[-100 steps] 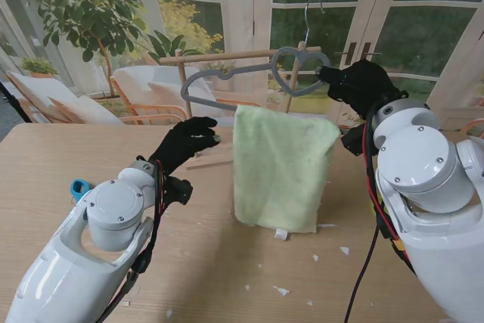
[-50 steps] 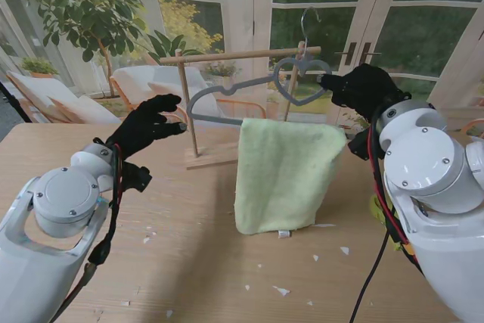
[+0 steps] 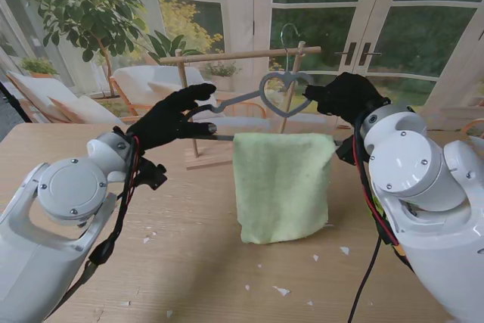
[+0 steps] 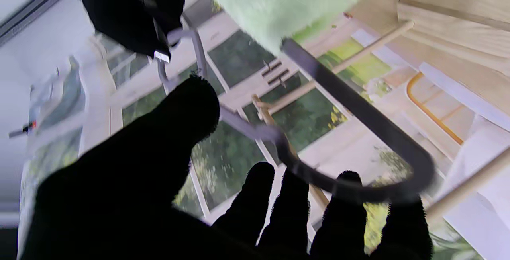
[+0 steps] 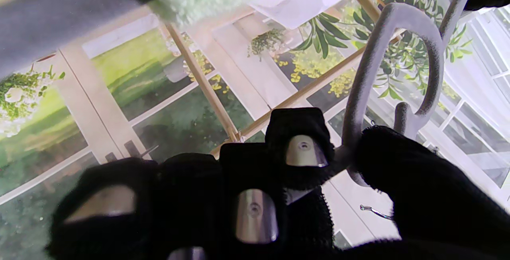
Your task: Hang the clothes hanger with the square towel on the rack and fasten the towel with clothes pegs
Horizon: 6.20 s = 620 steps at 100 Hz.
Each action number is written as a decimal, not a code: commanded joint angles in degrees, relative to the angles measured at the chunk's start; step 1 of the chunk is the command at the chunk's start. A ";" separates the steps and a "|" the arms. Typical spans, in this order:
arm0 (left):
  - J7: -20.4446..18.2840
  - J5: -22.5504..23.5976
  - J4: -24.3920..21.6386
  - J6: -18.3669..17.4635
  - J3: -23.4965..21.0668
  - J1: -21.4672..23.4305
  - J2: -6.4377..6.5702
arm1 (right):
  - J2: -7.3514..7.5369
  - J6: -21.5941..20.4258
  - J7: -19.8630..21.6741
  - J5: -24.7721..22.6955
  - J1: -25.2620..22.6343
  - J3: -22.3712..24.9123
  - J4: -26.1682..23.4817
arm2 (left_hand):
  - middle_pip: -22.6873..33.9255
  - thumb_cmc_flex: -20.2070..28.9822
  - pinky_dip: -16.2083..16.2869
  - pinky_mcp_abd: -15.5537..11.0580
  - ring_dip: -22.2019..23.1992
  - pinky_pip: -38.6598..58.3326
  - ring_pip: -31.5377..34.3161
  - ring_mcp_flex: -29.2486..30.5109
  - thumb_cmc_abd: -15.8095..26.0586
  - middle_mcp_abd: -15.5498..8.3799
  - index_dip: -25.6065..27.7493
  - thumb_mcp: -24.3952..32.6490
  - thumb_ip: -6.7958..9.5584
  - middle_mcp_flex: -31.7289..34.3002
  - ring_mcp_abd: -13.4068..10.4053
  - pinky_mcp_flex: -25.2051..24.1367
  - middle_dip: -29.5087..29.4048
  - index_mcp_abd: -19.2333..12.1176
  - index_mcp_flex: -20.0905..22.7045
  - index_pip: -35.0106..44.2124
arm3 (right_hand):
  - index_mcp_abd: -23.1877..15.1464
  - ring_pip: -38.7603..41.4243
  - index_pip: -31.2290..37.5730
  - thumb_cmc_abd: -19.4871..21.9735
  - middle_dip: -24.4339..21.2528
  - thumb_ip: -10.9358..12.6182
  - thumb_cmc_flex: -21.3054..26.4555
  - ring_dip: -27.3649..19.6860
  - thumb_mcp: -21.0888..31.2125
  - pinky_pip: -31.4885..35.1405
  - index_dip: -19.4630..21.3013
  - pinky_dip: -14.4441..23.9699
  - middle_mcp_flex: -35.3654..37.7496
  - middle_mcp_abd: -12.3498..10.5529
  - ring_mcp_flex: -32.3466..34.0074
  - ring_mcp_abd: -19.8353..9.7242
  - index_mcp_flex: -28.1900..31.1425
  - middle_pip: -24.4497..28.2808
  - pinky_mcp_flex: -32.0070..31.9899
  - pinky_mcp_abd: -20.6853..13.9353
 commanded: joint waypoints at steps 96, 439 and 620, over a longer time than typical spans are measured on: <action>7.98 3.72 7.18 7.38 15.92 -12.32 -3.90 | -0.80 -5.34 0.69 1.52 0.11 -3.47 0.35 | 44.80 9.57 8.62 7.09 30.79 57.68 54.97 19.47 -0.86 -4.78 42.69 -1.07 -2.75 28.49 4.64 7.99 45.72 -1.35 8.43 53.01 | -5.45 7.63 6.13 5.68 1.14 7.94 5.47 3.83 6.69 11.21 1.36 61.43 3.43 1.16 -1.80 -6.23 4.99 7.21 5.04 -11.46; 9.86 1.48 0.27 19.63 11.70 -15.13 -4.75 | -4.28 -27.20 -21.99 -6.39 -30.17 8.49 6.02 | 75.10 -0.90 30.25 2.28 23.65 108.03 102.02 63.39 19.96 -12.40 73.04 -11.09 3.83 63.09 -9.23 66.05 44.81 -8.83 48.55 66.73 | 1.50 -59.83 -54.67 -6.94 -38.64 -6.05 8.25 -45.45 -6.32 -40.92 -34.45 31.84 -65.29 2.38 -62.35 3.45 -56.13 -46.43 -56.92 -3.33; 9.18 4.00 -2.13 23.38 11.74 -15.96 -4.39 | -5.57 -24.72 -30.80 -7.59 -24.57 -3.88 10.47 | 75.12 -0.73 29.55 -0.09 23.27 108.03 102.10 63.43 20.08 -13.45 73.04 -11.72 4.12 63.08 -10.77 66.44 44.67 -9.79 48.78 66.69 | -7.80 -49.91 -31.93 -8.87 -27.59 -6.52 20.11 -42.17 -13.49 -34.17 -33.74 34.71 -53.11 2.12 -55.02 3.78 -37.38 -34.68 -53.25 -2.00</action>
